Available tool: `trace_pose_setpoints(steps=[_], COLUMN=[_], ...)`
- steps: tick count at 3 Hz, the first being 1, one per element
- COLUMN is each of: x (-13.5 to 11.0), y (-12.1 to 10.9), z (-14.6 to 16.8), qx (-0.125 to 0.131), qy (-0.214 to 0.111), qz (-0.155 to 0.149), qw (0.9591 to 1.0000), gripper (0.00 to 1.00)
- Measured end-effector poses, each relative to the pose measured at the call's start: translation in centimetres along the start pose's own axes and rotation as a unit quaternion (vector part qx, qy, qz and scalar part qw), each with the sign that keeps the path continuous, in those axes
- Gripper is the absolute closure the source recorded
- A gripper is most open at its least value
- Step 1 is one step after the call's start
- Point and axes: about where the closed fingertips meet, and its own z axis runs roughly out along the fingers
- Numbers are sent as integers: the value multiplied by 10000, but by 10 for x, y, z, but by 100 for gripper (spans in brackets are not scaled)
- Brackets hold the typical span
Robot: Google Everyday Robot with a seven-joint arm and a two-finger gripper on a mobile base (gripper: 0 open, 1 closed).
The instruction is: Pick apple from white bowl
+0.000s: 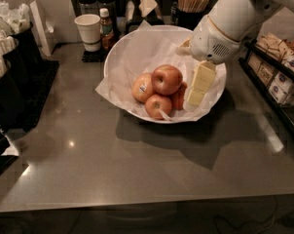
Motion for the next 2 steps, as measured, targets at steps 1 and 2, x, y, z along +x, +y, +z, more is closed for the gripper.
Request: trace_pose_setpoints(steps=[1,2], x=[-22,-23], y=[-9,-9], z=[23,25], qx=[-344,-360], qy=[-109,-113], qz=[-215,-226], qw=[9991,9990], gripper=[0,0])
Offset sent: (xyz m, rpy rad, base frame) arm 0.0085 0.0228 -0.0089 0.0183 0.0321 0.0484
